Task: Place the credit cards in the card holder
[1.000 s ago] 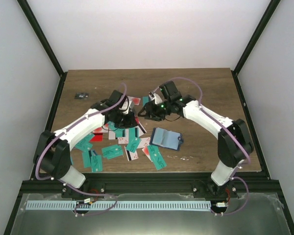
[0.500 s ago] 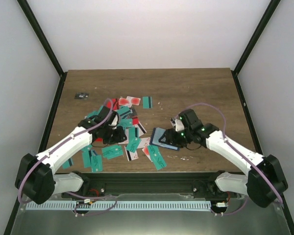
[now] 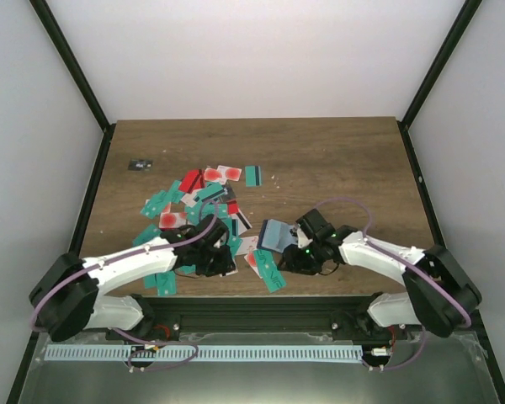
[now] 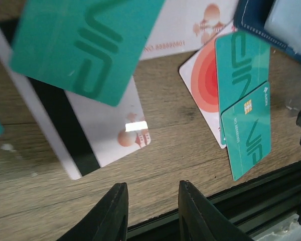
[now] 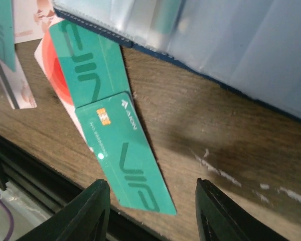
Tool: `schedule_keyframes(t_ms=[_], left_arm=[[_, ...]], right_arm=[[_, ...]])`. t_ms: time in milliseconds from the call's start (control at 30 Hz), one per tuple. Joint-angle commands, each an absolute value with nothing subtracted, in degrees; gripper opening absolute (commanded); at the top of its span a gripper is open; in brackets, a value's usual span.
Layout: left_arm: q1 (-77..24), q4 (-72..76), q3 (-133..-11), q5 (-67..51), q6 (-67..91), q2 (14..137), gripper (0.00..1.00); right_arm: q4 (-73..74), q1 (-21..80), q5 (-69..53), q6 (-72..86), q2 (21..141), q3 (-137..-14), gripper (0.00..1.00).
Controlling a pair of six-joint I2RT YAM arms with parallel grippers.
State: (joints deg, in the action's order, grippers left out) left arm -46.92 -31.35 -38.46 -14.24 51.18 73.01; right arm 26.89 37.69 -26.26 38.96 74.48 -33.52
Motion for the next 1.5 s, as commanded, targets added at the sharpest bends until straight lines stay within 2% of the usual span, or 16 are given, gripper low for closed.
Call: schedule_keyframes(t_ms=[0,433,867,1167,1300,1467], left_arm=[[-50.40,-23.78,-37.68,-14.68,56.37,76.81,0.30],[-51.94,-17.15,-35.65,-18.11,55.19,84.76,0.30],[-51.91,-17.03,-29.19,-17.36,54.08,80.42,0.29],[-51.90,-23.01,-30.03,-14.48,52.93,73.76,0.29],[-51.93,-23.31,-30.32,-14.54,51.51,71.07,0.29],[-51.93,-24.97,-33.29,-16.70,46.13,73.83,0.29]], right_arm=[[22.53,38.90,-25.04,37.62,77.89,-33.82,0.48],[14.84,48.46,-28.46,42.24,86.02,-32.68,0.46],[10.94,53.80,-31.29,45.56,94.19,-38.33,0.46],[16.83,53.87,-28.42,47.86,83.76,-35.63,0.47],[15.67,53.82,-30.97,51.51,79.21,-31.39,0.48],[8.46,54.56,-32.18,60.33,75.27,-25.57,0.48]])
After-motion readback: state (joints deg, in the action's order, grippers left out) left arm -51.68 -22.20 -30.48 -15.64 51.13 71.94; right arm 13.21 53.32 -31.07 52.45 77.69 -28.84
